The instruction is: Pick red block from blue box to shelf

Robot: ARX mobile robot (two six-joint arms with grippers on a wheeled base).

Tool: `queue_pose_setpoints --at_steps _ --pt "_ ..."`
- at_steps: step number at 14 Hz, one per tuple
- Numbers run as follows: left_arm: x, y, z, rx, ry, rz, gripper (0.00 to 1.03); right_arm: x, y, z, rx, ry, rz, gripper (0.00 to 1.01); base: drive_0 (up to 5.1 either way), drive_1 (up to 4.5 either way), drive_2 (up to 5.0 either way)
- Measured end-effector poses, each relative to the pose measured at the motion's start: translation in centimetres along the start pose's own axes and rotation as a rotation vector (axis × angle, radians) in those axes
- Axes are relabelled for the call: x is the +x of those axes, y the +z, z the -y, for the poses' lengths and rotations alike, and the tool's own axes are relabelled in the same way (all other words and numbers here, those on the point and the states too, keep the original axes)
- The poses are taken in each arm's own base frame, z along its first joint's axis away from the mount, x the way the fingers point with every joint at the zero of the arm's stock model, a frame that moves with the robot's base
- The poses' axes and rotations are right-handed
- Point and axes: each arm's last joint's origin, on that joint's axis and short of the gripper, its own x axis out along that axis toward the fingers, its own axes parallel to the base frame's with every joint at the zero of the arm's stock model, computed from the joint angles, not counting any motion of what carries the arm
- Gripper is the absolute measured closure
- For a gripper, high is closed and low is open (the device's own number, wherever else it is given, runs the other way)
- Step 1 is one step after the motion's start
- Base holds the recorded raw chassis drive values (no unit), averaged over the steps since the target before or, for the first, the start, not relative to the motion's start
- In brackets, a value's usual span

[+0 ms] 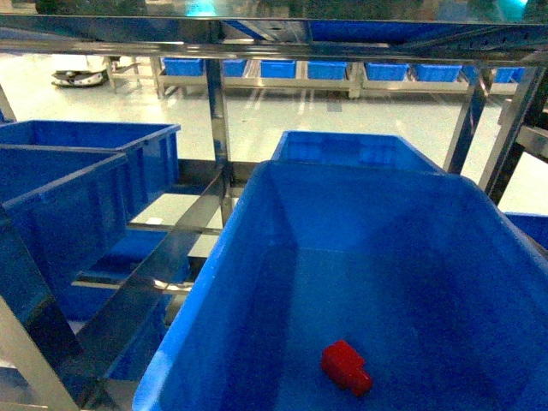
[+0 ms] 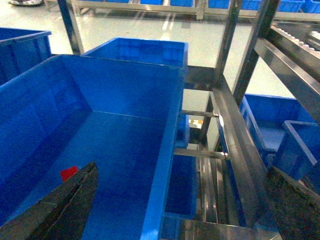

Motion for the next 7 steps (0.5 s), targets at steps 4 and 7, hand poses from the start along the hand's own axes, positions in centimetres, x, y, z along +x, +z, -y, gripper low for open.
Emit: queue_pose_setpoints --at_steps 4,7 --pt "0.00 0.00 0.00 0.000 0.000 0.000 0.05 -0.46 -0.05 0.42 0.006 -0.024 0.254 0.59 0.0 0.00 0.0" --pt "0.00 0.00 0.00 0.000 0.000 0.000 0.05 -0.81 -0.05 0.42 0.006 -0.024 0.265 0.87 0.0 0.00 0.0"
